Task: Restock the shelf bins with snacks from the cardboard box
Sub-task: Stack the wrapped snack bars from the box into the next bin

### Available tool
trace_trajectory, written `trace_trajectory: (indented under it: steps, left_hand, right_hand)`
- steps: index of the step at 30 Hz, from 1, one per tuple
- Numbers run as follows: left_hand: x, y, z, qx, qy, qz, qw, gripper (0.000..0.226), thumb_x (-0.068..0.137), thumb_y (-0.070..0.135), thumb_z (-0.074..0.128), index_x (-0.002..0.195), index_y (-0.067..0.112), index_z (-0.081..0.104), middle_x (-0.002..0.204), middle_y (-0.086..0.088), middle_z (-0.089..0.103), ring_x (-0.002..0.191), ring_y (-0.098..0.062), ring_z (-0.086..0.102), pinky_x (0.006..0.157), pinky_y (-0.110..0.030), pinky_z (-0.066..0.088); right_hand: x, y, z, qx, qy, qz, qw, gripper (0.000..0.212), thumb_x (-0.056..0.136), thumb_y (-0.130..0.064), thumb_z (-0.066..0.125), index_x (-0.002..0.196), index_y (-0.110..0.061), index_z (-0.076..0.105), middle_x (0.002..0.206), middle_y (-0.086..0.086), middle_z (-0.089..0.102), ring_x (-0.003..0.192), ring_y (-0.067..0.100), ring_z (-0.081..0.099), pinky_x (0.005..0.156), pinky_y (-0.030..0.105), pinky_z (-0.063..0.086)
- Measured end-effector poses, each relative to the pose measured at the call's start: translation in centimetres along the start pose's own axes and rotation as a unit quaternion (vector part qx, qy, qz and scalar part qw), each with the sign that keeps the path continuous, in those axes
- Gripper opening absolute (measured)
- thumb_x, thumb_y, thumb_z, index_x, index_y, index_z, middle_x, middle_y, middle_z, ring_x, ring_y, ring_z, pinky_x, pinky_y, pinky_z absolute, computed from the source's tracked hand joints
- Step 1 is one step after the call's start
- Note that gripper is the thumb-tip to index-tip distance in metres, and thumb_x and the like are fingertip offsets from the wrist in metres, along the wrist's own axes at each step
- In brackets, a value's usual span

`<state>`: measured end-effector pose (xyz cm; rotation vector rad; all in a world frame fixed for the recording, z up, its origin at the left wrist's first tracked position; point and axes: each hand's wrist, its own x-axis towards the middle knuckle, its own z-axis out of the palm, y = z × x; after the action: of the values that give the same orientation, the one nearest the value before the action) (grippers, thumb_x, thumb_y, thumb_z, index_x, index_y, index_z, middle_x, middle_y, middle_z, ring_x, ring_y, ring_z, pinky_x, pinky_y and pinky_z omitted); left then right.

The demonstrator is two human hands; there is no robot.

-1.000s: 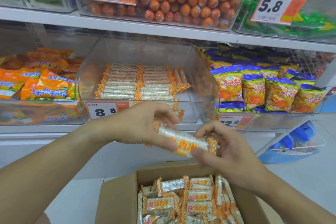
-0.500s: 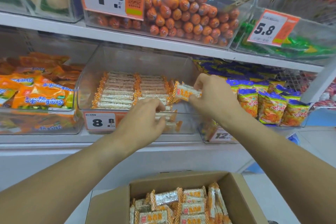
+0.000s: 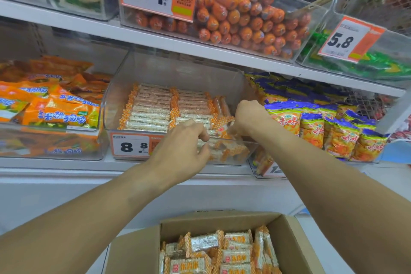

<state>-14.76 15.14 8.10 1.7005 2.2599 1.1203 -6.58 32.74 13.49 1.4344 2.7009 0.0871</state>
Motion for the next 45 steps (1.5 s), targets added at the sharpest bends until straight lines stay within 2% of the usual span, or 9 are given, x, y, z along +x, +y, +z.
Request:
trace_trajectory:
  steps: [5,11,14,19,27,31,36,40,45]
  left_hand:
    - [-0.5,0.1,0.7,0.063,0.035,0.051,0.996,0.022,0.095,0.024,0.056,0.116,0.017,0.057,0.115,0.004,0.052,0.11,-0.015,0.049,0.09,-0.029,0.042]
    - [-1.9,2.7,2.5,-0.043,0.07,0.089,0.993,0.008,0.085,0.018,0.053,0.089,0.021,0.058,0.076,0.015,0.051,0.073,-0.006,0.05,0.064,-0.031,0.043]
    - [-3.9,3.1,6.8,-0.065,-0.109,0.002,0.992,0.009,0.088,0.015,0.053,0.093,0.02,0.059,0.076,0.012,0.057,0.074,-0.012,0.057,0.068,-0.033,0.047]
    - [-10.1,-1.0,16.7,-0.004,-0.303,-0.164,0.939,0.01,0.09,0.017,0.058,0.098,0.019,0.063,0.1,0.0,0.068,0.097,-0.021,0.063,0.086,-0.032,0.051]
    - [-22.8,-5.2,26.5,-0.011,-0.469,-0.282,0.837,0.011,0.095,0.015,0.053,0.103,0.016,0.061,0.102,-0.007,0.061,0.096,-0.023,0.061,0.085,-0.03,0.046]
    - [-23.1,-7.0,26.9,-0.02,-0.517,-0.285,0.807,0.045,0.094,0.028,0.053,0.054,0.023,0.034,0.051,0.002,0.029,0.048,-0.017,0.026,0.063,-0.032,0.038]
    - [-22.3,-6.3,26.7,-0.036,-0.589,-0.272,0.76,0.044,0.086,0.054,0.066,0.069,0.014,0.06,0.065,-0.002,0.048,0.061,-0.02,0.045,0.06,-0.03,0.039]
    - [-22.7,-6.1,26.3,-0.009,-0.608,-0.227,0.761,0.055,0.078,0.053,0.077,0.116,0.015,0.072,0.115,0.004,0.068,0.105,-0.016,0.063,0.095,-0.034,0.052]
    - [-23.1,-5.7,25.4,-0.005,-0.557,-0.257,0.79,0.022,0.097,0.023,0.063,0.082,0.01,0.054,0.077,-0.004,0.046,0.076,-0.019,0.046,0.079,-0.033,0.045]
  right_hand:
    - [-2.1,0.8,-0.3,0.086,0.146,-0.043,0.985,0.02,0.088,-0.019,0.061,0.075,-0.005,0.065,0.081,0.015,0.07,0.07,0.032,0.062,0.06,0.032,0.047]
    - [-12.1,4.3,5.1,0.362,0.381,-0.119,0.842,0.023,0.092,-0.026,0.063,0.072,-0.015,0.062,0.065,-0.004,0.059,0.061,0.011,0.054,0.059,0.024,0.04]
    - [-13.5,6.5,13.2,0.426,0.299,-0.042,0.853,0.026,0.094,-0.029,0.059,0.072,-0.017,0.054,0.06,-0.005,0.054,0.059,0.011,0.051,0.055,0.027,0.035]
    - [-16.4,10.6,27.0,0.288,-0.132,0.073,0.946,0.025,0.093,-0.03,0.061,0.115,-0.017,0.058,0.101,0.001,0.07,0.097,0.021,0.066,0.074,0.03,0.05]
    - [-23.4,13.5,36.1,0.276,-0.444,0.104,0.846,0.069,0.087,-0.027,0.076,0.146,-0.017,0.041,0.144,0.003,0.051,0.124,0.022,0.055,0.098,0.025,0.045]
    - [-23.4,13.5,36.2,0.281,-0.502,0.056,0.816,0.077,0.08,-0.037,0.084,0.143,-0.015,0.045,0.141,-0.01,0.042,0.133,0.022,0.048,0.093,0.016,0.039]
    - [-25.3,11.9,37.7,0.164,-0.484,-0.043,0.859,0.067,0.064,-0.061,0.085,0.117,-0.027,0.062,0.117,-0.005,0.061,0.109,0.021,0.059,0.096,0.036,0.05]
    - [-25.3,10.1,37.8,0.1,-0.471,-0.101,0.871,0.042,0.086,-0.051,0.07,0.115,-0.022,0.064,0.115,0.002,0.064,0.108,0.028,0.06,0.086,0.035,0.047]
    - [-24.3,10.2,36.0,0.24,-0.488,-0.021,0.839,0.024,0.097,-0.025,0.052,0.076,-0.015,0.051,0.079,-0.003,0.053,0.074,0.017,0.05,0.07,0.029,0.038]
